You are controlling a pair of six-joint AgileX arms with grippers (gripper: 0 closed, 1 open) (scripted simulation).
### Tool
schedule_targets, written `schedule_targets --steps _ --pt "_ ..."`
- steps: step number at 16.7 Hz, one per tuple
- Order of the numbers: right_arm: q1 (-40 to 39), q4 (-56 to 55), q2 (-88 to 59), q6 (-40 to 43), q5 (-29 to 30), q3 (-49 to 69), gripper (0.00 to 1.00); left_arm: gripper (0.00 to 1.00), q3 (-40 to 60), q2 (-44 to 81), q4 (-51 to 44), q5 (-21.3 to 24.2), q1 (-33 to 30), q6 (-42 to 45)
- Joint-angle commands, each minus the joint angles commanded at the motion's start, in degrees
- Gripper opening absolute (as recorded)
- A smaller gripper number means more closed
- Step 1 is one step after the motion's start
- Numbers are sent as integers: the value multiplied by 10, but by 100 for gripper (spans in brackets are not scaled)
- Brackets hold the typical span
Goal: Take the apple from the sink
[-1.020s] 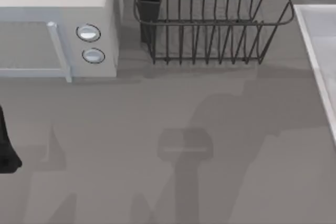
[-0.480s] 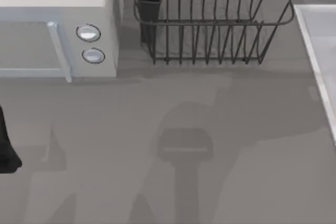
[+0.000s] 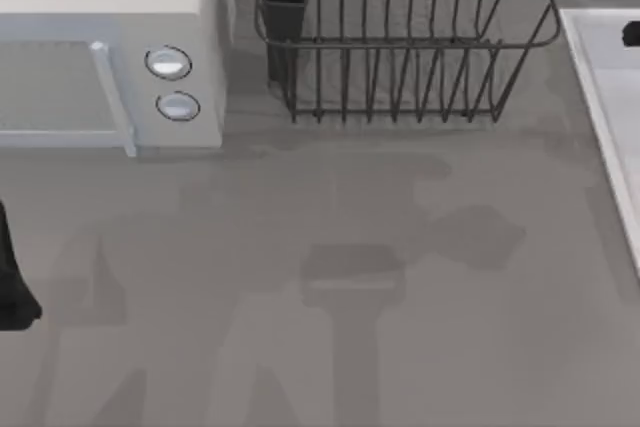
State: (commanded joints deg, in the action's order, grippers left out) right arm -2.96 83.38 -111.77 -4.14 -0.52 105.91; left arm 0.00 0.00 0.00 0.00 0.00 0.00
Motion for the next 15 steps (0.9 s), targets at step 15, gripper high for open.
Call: schedule_targets --steps 15 --pt "-391 -57 163 -386 5 -228 0 100 0 0 0 0 0 0"
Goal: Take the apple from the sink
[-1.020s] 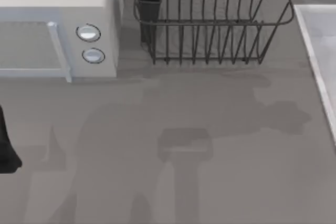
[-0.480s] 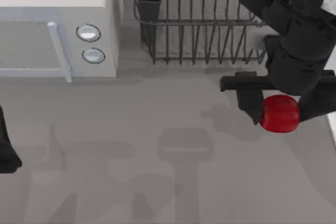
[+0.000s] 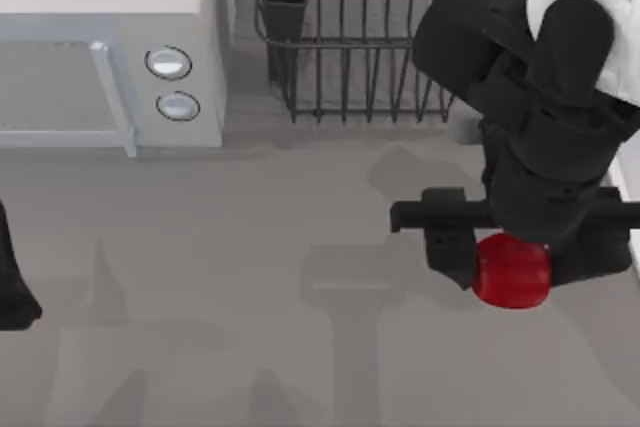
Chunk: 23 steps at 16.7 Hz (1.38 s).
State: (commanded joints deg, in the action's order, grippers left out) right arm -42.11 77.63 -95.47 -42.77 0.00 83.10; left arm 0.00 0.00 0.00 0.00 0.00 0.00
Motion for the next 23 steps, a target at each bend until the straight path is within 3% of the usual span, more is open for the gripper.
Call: schedule_targets --steps 5,12,17,23 --pt "1 -40 -10 -1 -1 -37 0 100 0 0 0 0 0 0" --pt "-2 -233 -42 -3 0 -187 0 100 0 0 0 0 0 0" --pt "-3 -249 -46 -3 0 -203 0 100 0 0 0 0 0 0" --pt "-3 -249 -46 -3 0 -203 45 100 0 0 0 0 0 0"
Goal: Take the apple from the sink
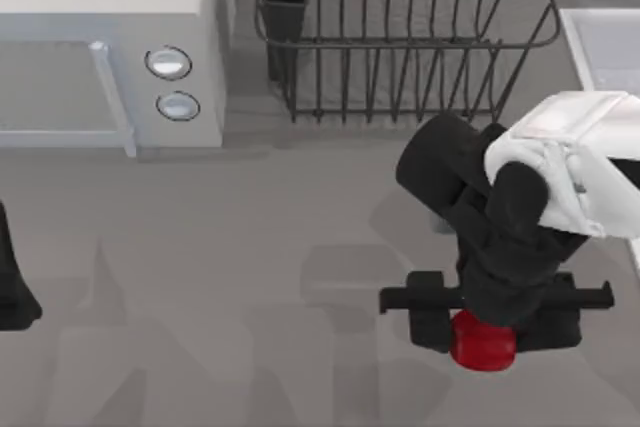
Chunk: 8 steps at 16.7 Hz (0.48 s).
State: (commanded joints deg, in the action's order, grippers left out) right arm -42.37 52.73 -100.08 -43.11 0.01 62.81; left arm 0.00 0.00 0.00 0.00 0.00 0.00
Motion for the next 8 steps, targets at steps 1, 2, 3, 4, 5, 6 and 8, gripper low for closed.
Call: schedule_targets --steps 1,2,3,4,5,6,8 --pt "0 0 0 0 0 0 53 100 0 0 0 0 0 0" --pt "0 0 0 0 0 0 60 100 0 0 0 0 0 0" --pt "0 0 0 0 0 0 68 100 0 0 0 0 0 0" --pt "0 0 0 0 0 0 75 100 0 0 0 0 0 0" --pt "0 0 0 0 0 0 83 100 0 0 0 0 0 0" --pt "0 0 0 0 0 0 90 100 0 0 0 0 0 0" --pt "0 0 0 0 0 0 100 100 0 0 0 0 0 0"
